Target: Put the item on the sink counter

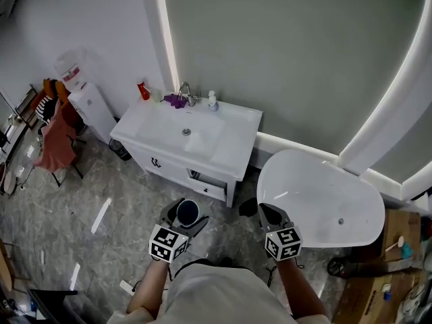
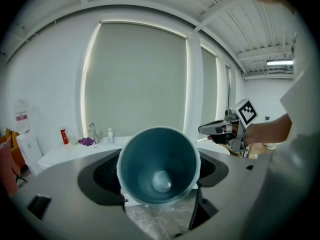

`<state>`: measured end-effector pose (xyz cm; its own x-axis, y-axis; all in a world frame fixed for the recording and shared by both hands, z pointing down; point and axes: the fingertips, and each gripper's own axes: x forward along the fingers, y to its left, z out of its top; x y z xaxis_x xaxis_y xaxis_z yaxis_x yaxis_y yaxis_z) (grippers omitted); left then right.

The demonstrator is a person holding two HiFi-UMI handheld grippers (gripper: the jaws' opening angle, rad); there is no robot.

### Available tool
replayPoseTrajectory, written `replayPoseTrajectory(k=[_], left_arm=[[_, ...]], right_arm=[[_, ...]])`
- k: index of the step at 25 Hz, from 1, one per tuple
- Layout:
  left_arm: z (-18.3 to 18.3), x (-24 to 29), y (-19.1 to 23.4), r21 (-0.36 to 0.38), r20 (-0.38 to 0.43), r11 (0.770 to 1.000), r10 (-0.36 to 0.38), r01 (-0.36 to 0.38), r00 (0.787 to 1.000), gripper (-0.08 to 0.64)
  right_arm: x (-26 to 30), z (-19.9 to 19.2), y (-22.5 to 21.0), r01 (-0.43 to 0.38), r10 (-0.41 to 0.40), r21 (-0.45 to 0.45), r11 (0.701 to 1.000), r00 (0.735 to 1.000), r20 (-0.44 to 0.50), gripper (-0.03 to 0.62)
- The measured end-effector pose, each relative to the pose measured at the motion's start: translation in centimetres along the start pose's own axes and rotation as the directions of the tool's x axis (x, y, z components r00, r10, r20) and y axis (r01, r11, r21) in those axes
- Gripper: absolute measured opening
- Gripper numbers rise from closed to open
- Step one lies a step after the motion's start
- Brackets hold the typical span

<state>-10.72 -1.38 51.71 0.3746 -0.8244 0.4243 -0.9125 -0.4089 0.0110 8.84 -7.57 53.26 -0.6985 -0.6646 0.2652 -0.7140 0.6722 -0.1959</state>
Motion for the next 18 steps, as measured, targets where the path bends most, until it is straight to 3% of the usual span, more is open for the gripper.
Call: replayPoseTrajectory(k=[9,18], left_arm=[[0.4,3.8,2.2,-0.011,-0.02,1.0,-0.016,0.016,1.0,0.403],[1.5,10.0,7.0,-0.003,-0.051,0.996,-0.087,0.087,0.995,0.403]], right_arm=[[2.8,-0.2,-2.5,0.016,-0.016,0.021,1.0,0.999,-0.031,0.011],[8.7,0.8,-5.1,0.062,-0.06,0.036,0.997,0.996,-0.064,0.011]])
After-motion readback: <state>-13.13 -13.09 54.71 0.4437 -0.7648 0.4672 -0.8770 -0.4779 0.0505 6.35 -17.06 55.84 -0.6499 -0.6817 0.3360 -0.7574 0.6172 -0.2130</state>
